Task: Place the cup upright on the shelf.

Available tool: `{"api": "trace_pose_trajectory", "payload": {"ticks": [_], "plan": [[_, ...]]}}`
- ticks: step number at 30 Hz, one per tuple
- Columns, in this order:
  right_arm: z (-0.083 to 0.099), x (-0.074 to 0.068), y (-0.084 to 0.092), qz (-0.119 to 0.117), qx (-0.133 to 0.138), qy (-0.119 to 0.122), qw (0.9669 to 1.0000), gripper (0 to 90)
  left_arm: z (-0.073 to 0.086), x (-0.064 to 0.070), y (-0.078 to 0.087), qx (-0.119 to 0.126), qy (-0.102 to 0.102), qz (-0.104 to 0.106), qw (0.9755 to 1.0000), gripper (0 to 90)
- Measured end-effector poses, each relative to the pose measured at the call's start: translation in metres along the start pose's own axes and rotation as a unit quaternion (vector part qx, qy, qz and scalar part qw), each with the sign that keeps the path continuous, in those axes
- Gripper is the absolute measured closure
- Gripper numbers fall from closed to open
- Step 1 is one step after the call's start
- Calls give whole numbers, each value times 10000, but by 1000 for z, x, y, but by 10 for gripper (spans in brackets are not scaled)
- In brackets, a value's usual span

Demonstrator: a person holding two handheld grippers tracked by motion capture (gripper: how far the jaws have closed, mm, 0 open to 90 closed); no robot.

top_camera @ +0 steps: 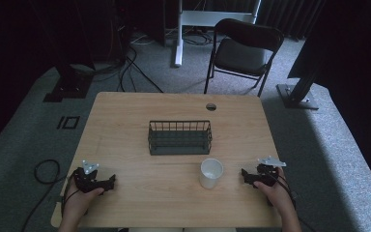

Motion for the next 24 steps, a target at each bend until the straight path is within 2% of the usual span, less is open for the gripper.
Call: {"api": "trace_pose_trajectory", "payload": {"ticks": [2,4,9,14,17,20,24], "plan": [[0,0,0,-1,1,2,10000,110,-1,1,2,40,-44,30,10000,16],[0,0,0,0,1,2,10000,110,-4,2,4,131,18,50,9999,16],[0,0,0,-1,2,0,10000,110,-11,9,9,210,-117,242,9994,16],[0,0,0,-1,2,2,10000,110,-16,17,11,186,-252,301,9991,16],[0,0,0,-1,1,1,10000,110,-19,22,13,297,-228,407,9985,19],[0,0,0,0,1,-3,10000,110,-23,31,15,352,-350,549,9973,20],[0,0,0,-1,1,0,10000,110,-28,37,15,384,-464,572,9965,20]]}}
Point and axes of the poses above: each handheld gripper's, and its own axes: y roughly backward along the jaws, z roughly out of its underside, x roughly to its right, the point moved 6 cm from there along -y, roughly forward along the jaws, and after that the axes turned 8 degrees about x, right-handed, at the moved point
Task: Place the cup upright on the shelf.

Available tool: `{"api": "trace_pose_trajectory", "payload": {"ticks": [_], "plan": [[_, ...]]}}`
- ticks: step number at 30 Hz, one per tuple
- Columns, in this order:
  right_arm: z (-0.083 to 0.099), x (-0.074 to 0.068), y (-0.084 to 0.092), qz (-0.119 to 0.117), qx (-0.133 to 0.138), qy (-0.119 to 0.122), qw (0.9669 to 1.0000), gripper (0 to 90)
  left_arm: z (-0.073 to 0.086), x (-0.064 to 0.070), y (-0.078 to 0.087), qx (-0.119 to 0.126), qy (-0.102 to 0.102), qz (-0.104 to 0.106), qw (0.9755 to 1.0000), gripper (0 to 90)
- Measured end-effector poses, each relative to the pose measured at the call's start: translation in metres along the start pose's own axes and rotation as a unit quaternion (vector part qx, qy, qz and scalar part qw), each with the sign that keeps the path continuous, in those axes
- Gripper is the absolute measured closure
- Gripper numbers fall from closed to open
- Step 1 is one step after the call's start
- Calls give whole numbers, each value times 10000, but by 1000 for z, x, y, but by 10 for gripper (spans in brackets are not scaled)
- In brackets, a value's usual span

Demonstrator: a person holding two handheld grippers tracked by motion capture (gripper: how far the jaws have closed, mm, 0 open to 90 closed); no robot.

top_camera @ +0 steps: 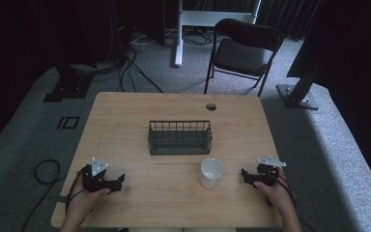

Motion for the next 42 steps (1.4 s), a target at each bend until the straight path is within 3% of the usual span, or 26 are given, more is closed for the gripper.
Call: {"api": "trace_pose_trajectory", "payload": {"ticks": [7,13,19,29,42], "plan": [[0,0,0,0,1,1,10000,110,-3,11,0,35,-148,179,9997,20],[0,0,0,0,1,-1,10000,110,-9,19,0,176,-144,307,9993,20],[0,0,0,0,1,1,10000,110,-16,28,1,261,-313,466,9981,20],[0,0,0,0,1,1,10000,110,-32,49,2,450,-516,766,9947,20],[0,0,0,-1,0,0,10000,110,-50,80,-1,697,-915,1118,9870,20]]}}
Point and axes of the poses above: each handheld gripper's, and its own axes: y roughly backward along the jaws, z roughly out of its underside, x roughly to its right, the point moved 6 cm from there along -y, roughly forward along the jaws, and after that the axes turned 8 degrees about x, right-handed, at the moved point
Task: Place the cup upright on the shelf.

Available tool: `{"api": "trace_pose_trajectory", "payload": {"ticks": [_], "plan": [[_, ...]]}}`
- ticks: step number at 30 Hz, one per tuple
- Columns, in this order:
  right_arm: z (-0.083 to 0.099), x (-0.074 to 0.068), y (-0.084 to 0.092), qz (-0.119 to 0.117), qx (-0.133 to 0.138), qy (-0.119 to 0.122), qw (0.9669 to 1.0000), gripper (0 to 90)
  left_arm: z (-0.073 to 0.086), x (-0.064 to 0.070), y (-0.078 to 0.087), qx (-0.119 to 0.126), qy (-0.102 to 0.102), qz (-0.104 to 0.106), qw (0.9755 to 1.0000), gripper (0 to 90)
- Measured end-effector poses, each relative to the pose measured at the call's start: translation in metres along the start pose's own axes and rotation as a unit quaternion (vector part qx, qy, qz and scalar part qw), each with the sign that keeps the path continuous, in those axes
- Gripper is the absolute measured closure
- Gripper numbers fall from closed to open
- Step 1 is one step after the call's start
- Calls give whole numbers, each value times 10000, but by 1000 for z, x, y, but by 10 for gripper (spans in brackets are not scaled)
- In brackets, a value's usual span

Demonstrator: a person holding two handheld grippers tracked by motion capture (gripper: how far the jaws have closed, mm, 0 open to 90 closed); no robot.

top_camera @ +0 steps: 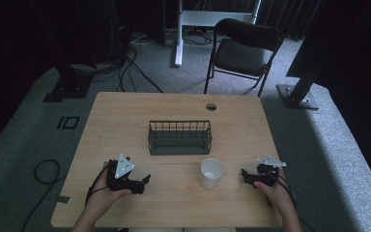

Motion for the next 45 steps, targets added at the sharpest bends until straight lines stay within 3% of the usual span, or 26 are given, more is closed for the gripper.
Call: {"api": "trace_pose_trajectory", "payload": {"ticks": [6,18,25,33,45], "plan": [[0,0,0,-1,0,0,10000,110,-7,14,-7,51,-64,285,9996,19],[0,0,0,-2,0,-2,10000,110,-23,34,-16,174,-240,592,9978,20],[0,0,0,-1,0,-1,10000,110,-29,50,-25,221,-280,895,9953,20],[0,0,0,-2,1,2,10000,110,-34,65,-34,294,-349,1086,9930,20],[0,0,0,-2,2,0,10000,110,-43,95,-49,387,-302,1599,9859,20]]}}
Point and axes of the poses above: each handheld gripper's, and its own axes: y roughly backward along the jaws, z roughly out of its underside, x roughly to its right, the point moved 6 cm from there along -y, roughly forward along the jaws, and after that the axes turned 8 degrees about x, right-handed, at the moved point
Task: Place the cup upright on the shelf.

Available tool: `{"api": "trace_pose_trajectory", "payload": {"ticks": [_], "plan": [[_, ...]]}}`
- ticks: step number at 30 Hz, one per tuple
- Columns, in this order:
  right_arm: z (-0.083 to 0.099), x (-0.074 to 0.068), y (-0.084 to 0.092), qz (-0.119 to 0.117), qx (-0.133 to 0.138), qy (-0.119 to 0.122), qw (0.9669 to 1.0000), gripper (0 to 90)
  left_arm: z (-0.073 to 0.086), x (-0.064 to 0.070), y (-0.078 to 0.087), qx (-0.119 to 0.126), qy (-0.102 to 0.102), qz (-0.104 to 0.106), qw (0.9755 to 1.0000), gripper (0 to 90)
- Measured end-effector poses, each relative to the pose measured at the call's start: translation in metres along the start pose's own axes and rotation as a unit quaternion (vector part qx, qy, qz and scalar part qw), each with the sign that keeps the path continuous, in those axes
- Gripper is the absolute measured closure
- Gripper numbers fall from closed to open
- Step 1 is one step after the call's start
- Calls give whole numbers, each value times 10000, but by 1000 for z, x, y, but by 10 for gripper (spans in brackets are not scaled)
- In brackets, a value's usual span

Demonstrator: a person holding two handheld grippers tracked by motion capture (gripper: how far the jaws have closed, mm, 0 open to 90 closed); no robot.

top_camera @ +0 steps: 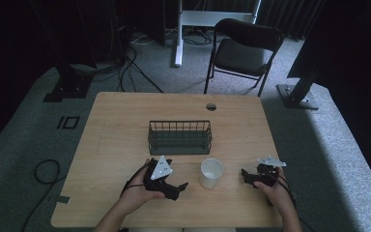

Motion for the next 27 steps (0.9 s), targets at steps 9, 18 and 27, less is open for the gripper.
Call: {"api": "trace_pose_trajectory", "payload": {"ticks": [9,18,27], "plan": [[0,0,0,-1,0,-1,10000,110,-7,13,-21,17,-165,264,9995,20],[0,0,0,-2,2,2,10000,110,-15,22,-41,30,-231,495,9985,20],[0,0,0,-3,1,-2,10000,110,-20,28,-58,41,-280,649,9975,20]]}}
Point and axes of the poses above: each handheld gripper's, and its own axes: y roughly backward along the jaws, z roughly out of its underside, x roughly to its right, the point moved 6 cm from there along -y, roughly forward along the jaws, and after that the axes turned 8 degrees about x, right-handed, at the moved point
